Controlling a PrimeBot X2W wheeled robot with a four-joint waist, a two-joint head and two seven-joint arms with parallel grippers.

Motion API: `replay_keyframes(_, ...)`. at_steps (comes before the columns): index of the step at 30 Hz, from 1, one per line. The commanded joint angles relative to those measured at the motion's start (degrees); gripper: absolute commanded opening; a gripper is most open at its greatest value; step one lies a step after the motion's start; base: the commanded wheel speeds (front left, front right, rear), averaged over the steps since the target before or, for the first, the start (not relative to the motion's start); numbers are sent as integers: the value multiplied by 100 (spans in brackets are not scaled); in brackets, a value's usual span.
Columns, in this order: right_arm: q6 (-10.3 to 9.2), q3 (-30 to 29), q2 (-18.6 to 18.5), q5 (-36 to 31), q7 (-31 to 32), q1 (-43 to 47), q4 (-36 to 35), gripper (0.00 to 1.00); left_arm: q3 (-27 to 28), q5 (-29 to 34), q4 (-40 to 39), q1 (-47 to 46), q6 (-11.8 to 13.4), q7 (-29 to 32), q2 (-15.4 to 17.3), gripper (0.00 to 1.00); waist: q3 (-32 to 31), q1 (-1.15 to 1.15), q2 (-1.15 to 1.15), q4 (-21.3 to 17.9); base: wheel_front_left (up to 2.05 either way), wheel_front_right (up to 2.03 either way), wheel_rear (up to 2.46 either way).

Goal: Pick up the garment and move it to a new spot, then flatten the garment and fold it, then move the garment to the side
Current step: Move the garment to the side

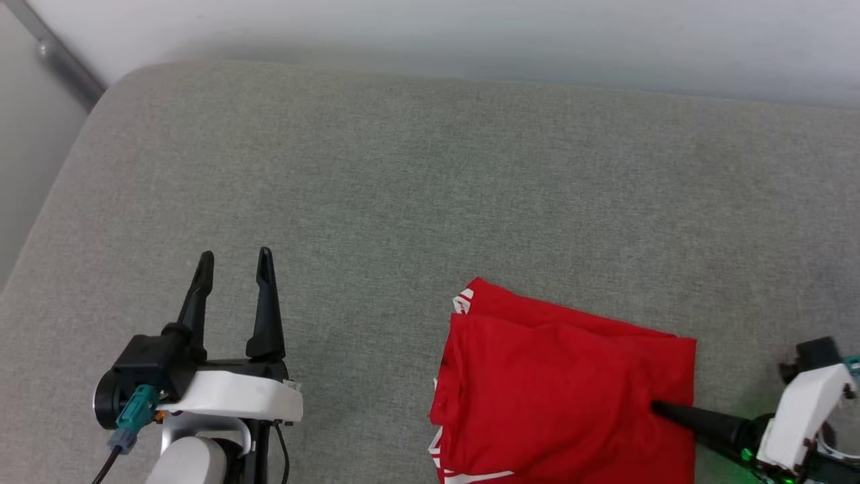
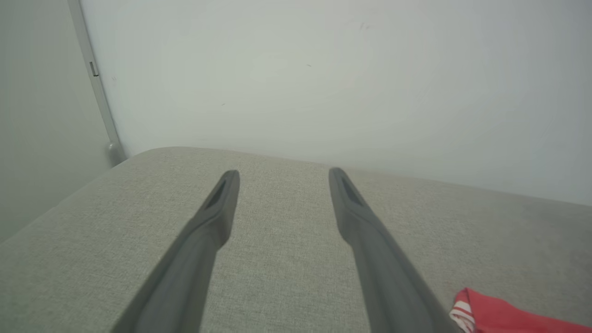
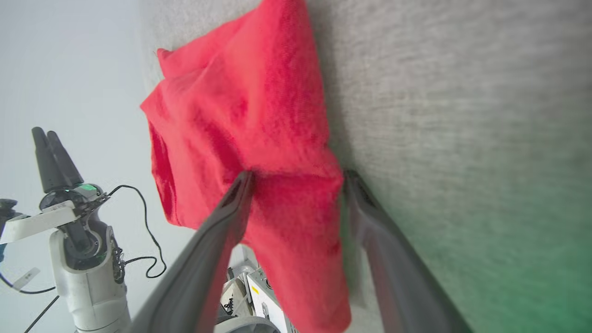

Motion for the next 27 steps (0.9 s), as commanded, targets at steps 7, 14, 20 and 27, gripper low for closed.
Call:
replay_keyframes(7,-8,732,100,589,-408,-82,832,0,0,67,108,-114,-69,-12,-37,100,-33,-1,0,37,0,0,0)
replay_keyframes(14,-4,1062,-132,-82,-910,-251,441,0,-21,83,192,23,-100,-12,-30,100,-332,-1,0,-124,0,0,0)
replay_keyframes(20,-5,1647,-743,-1280,-1406,-384,222,0,39,11,208,134,-70,6,35,100,-575,-1,0,-549,0,0,0)
replay_keyframes(27,-5,1932,-1300,-2355,-1751,-728,326,0,68,39,91,130,-80,24,155,100,-517,-1,0,-1325,0,0,0)
